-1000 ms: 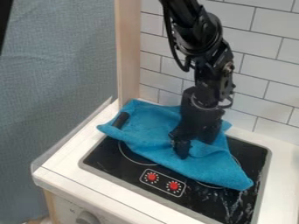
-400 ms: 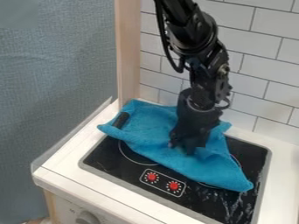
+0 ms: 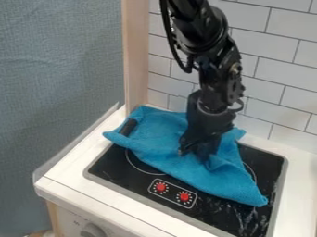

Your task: Unfold cloth to bottom left

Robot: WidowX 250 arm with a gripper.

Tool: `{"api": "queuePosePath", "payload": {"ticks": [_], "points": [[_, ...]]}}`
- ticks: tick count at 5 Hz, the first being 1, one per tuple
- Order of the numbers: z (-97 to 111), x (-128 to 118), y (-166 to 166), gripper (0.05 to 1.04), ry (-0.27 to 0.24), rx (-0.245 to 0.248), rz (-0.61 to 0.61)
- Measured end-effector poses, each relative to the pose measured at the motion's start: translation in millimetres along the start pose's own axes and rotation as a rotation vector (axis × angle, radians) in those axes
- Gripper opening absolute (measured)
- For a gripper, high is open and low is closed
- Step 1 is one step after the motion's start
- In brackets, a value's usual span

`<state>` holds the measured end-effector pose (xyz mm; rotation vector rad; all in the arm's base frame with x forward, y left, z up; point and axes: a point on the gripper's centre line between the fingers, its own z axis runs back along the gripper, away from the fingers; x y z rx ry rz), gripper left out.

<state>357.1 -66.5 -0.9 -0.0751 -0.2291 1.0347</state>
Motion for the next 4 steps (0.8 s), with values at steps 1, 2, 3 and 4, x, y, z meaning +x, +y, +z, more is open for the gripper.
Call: {"api": "queuePosePath", "payload": {"ticks": [1, 2, 3, 4], "points": [[8.8, 3.3, -0.8, 0.051, -0.004, -0.020, 0.009], [27.6, 6.9, -1.5, 0.051, -0.026, -0.059, 0.007], [49.6, 10.7, 5.5, 0.051, -0.038, -0.104, 0.015], [72.0, 15.1, 23.9, 0.051, -0.056, -0.147, 0.033]]}}
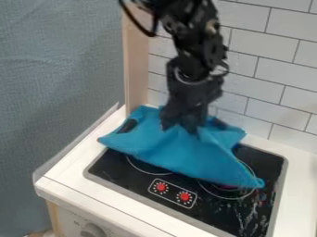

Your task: Unfold cloth to bottom left

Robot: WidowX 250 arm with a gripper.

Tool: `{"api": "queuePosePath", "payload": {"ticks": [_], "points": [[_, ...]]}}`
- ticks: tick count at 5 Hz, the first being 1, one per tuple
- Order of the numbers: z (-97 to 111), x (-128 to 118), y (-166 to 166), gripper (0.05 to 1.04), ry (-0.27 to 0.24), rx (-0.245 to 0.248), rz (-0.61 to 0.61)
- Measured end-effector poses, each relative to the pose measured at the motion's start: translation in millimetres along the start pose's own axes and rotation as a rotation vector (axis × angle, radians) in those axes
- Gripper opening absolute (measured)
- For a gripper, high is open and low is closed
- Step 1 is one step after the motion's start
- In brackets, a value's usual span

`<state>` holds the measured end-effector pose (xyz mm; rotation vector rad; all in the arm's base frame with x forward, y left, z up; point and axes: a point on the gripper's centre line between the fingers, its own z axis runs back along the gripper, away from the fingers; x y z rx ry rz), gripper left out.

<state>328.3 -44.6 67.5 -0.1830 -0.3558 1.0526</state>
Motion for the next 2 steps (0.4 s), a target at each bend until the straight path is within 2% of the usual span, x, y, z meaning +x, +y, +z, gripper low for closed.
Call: {"api": "queuePosePath", "payload": {"ticks": [2], "points": [[12.5, -10.0, 44.9, 0.051, -0.020, 0.025, 0.004]]}}
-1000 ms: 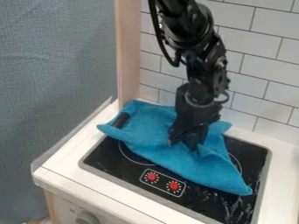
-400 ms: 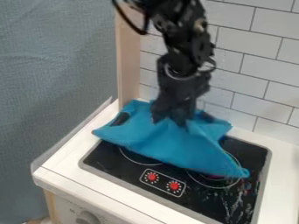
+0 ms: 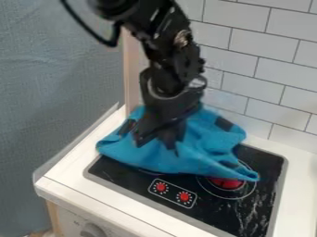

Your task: Unfold cloth to bottom left

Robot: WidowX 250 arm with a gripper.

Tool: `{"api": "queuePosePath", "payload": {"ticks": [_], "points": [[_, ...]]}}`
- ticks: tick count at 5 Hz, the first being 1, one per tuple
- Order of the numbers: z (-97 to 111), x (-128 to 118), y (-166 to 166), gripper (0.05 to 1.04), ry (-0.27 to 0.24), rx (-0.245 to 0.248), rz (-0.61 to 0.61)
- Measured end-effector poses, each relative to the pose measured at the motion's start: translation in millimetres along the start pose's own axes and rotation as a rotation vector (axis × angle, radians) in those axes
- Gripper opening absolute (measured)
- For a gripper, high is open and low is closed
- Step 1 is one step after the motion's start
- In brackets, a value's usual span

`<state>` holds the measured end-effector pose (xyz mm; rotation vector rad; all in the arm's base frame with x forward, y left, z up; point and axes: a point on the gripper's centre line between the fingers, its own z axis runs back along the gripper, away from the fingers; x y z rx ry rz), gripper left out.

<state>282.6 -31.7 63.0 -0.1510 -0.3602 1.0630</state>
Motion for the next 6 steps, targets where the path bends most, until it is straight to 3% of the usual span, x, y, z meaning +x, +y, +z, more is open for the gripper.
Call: {"api": "queuePosePath", "payload": {"ticks": [2, 3, 4, 5, 6], "points": [[-24.7, -5.6, 38.3, 0.051, -0.014, 0.096, 0.211], [-44.6, -17.2, 56.6, 0.051, 0.055, 0.205, 0.280], [-56.5, -29.2, 65.6, 0.074, 0.103, 0.262, 0.320], [-56.0, -32.8, 66.0, 0.237, 0.093, 0.276, 0.366], [-56.1, -33.5, 66.5, 0.510, 0.091, 0.281, 0.372]]}}
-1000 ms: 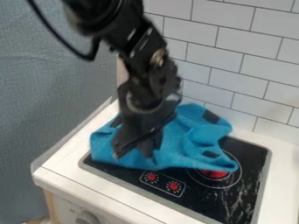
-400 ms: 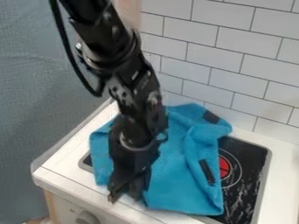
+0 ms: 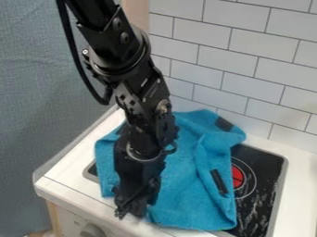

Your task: Unfold cloth to bottom left

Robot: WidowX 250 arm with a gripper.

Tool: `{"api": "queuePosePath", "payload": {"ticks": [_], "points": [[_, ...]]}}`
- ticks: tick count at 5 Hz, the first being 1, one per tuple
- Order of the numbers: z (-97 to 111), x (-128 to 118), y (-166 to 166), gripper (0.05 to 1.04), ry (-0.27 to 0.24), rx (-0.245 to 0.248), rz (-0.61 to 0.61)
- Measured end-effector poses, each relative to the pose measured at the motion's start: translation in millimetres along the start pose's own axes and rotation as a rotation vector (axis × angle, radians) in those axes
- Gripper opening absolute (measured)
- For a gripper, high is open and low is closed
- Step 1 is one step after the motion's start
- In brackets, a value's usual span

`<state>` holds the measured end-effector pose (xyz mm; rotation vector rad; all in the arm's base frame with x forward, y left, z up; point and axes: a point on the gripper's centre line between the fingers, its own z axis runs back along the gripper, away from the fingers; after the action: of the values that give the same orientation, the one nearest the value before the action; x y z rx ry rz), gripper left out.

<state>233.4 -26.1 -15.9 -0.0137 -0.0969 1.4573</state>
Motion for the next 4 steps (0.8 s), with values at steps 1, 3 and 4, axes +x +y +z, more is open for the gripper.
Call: {"api": "queuePosePath", "payload": {"ticks": [1, 3, 4], "points": [[2.4, 0.8, -0.6, 0.783, -0.004, -0.005, -0.006], [39.7, 3.0, -18.2, 1.010, -0.025, -0.083, -0.049], [60.2, 1.7, -29.3, 0.999, -0.024, -0.141, -0.072]]}}
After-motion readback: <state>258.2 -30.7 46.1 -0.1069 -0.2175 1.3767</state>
